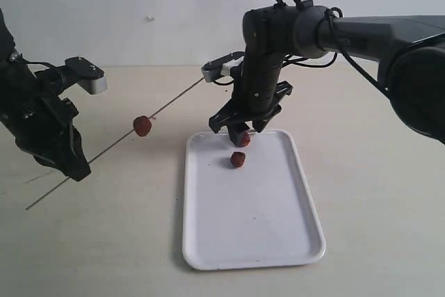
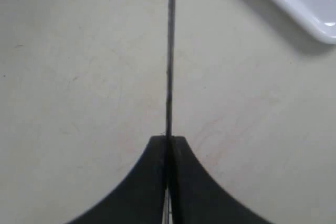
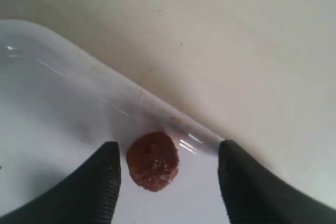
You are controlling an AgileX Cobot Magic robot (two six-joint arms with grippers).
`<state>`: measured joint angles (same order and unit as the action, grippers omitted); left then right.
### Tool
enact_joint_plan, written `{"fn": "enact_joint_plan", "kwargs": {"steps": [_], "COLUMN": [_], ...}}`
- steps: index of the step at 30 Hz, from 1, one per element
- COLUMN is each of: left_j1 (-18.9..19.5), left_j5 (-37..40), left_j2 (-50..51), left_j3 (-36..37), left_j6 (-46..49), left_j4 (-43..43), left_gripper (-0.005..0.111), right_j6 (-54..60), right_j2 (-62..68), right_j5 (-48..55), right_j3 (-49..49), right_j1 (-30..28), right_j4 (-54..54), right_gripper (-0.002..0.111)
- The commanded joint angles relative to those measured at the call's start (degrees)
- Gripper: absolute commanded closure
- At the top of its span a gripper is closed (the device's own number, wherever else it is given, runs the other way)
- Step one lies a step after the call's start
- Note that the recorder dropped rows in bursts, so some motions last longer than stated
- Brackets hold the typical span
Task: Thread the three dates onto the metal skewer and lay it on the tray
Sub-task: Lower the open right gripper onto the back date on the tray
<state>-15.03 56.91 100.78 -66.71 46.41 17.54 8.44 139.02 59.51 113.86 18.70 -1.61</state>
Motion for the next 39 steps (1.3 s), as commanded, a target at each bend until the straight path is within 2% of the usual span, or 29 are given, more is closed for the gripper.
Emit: {"fn": "enact_joint_plan", "kwargs": {"steps": [1, 16, 25, 39], "left_j1": [0.1, 0.1, 0.1, 0.1], "left_j5": [-0.2, -1.3, -2.8, -3.5], "left_j2": [-0.1, -0.1, -0.1, -0.1], "left_j3": [0.2, 0.2, 0.2, 0.2], "left_j6": [-0.1, -0.1, -0.1, -0.1], "left_j4": [0.9, 1.1, 1.1, 1.1], "left_gripper": [0.107, 0.107, 0.107, 0.107], "right_j6": [-0.2, -1.0, -1.0, -1.0], "right_j2": [0.0, 0.7, 0.7, 1.1], "right_j5": [-0.7, 1.2, 1.5, 1.6], "right_j3": [0.5, 0.5, 0.5, 0.5], "right_j1": [0.0, 0.0, 0.0, 0.0], "right_j4": [0.4, 0.2, -1.5, -2.3], "right_gripper": [0.054, 0.055, 0.062, 0.062]}}
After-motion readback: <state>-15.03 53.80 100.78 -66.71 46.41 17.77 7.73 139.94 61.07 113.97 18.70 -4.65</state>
